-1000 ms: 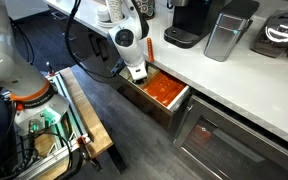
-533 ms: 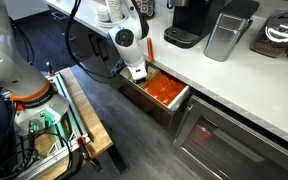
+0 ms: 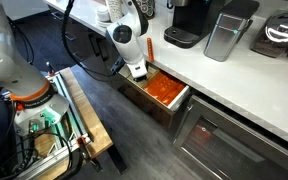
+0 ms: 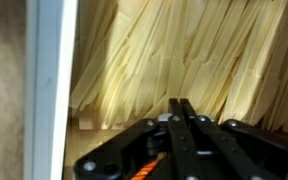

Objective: Remove two white objects from the left side of the drawer and put them on the counter

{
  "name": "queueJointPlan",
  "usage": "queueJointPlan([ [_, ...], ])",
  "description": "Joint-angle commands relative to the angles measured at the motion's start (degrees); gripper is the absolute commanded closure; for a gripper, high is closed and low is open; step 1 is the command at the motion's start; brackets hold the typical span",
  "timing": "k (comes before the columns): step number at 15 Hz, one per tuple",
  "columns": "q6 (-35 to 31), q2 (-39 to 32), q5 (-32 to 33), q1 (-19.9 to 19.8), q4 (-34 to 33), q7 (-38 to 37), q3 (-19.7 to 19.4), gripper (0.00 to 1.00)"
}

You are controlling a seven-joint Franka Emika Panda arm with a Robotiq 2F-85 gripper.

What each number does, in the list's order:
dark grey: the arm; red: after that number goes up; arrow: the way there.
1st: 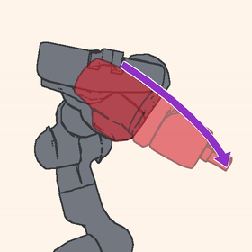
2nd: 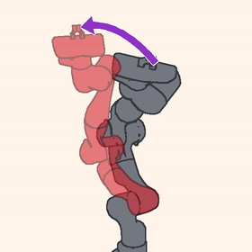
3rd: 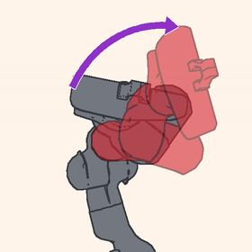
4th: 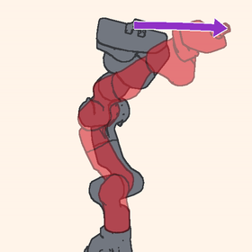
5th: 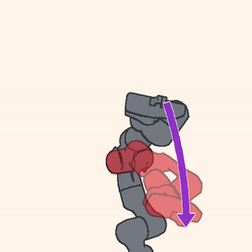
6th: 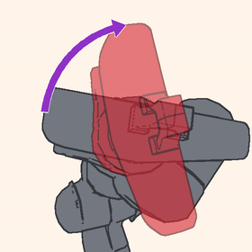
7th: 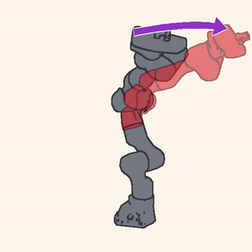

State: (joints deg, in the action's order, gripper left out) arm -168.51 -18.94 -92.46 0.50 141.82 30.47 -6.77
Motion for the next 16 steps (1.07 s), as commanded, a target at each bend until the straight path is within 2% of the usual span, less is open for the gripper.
queueJointPlan([
  [1,0.3,2.99,2.18,-0.19,2.45,-0.93,-0.52,0.93],
  [4,0.65,2.53,3.63,-0.05,2.51,-1.79,-0.49,0.9],
  [5,0.7,2.14,4.0,0.02,2.36,-2.21,-0.42,0.66],
  [7,1.15,1.21,5.26,0.23,1.91,-3.1,-0.2,0.64],
  [11,2.56,-0.94,6.71,0.2,0.4,-3.87,0.34,0.34],
  [12,3.05,-1.34,7.07,0.18,0.14,-4.14,0.38,0.33],
  [13,3.5,-1.77,7.39,0.1,-0.2,-4.3,0.41,0.58],
  [16,4.42,-2.97,8.19,0.03,-1.06,-4.42,0.32,0.7],
])
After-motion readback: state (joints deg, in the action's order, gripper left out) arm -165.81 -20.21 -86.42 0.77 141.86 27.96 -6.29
